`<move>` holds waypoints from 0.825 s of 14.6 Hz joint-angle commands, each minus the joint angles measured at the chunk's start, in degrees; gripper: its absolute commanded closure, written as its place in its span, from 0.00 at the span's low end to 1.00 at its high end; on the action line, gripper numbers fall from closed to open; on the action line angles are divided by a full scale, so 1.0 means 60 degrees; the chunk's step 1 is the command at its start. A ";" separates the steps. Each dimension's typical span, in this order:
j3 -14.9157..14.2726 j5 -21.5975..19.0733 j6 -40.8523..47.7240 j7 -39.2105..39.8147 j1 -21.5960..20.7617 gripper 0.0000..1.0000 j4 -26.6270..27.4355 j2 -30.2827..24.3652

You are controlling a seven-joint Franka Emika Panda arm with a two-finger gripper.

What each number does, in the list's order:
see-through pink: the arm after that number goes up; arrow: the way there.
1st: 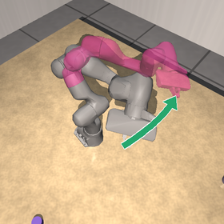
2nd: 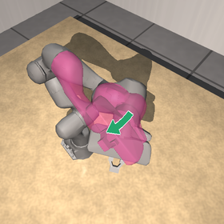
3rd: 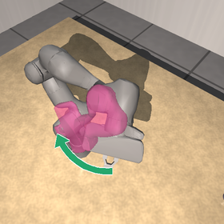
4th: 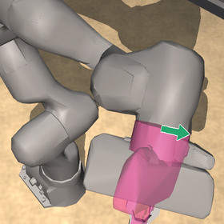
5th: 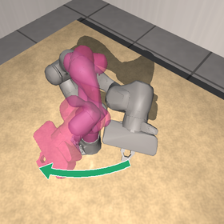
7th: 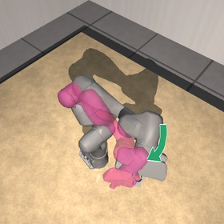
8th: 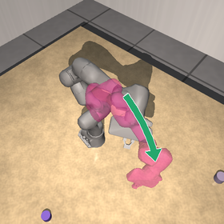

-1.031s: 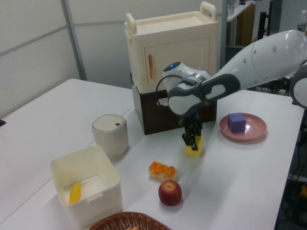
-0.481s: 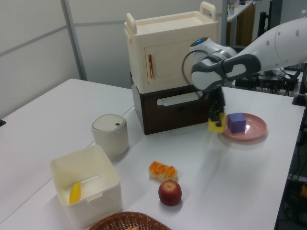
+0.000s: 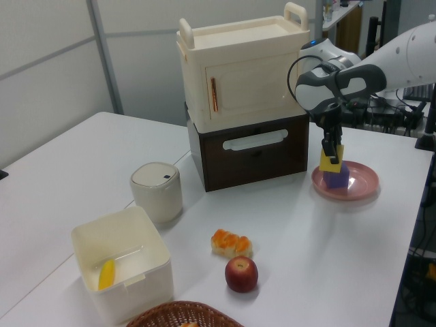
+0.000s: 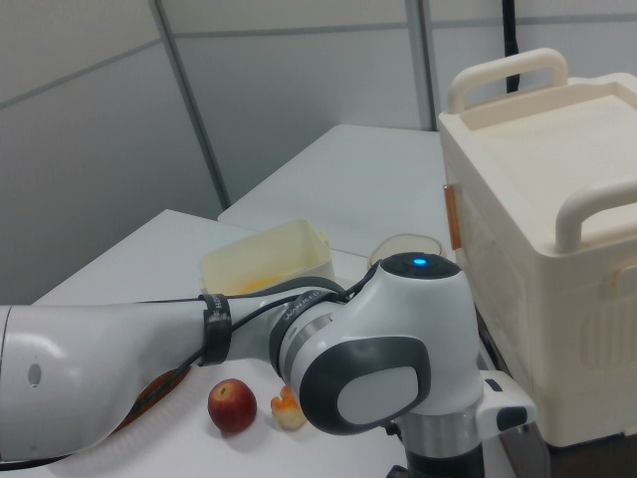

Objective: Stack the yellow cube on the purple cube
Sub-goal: 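Lower the yellow cube onto the purple cube and open the gripper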

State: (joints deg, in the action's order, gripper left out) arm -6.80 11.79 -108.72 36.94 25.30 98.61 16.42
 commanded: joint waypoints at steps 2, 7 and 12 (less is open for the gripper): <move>0.0020 0.0145 -0.0600 0.0230 0.0207 0.62 -0.0321 0.0469; 0.0020 0.0262 -0.0484 0.0684 0.0442 0.57 -0.0366 0.0471; 0.0020 0.0203 -0.0149 0.0669 0.0471 0.52 -0.0380 0.0324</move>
State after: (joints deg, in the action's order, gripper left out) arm -6.80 12.58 -111.63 39.84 28.00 96.10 19.51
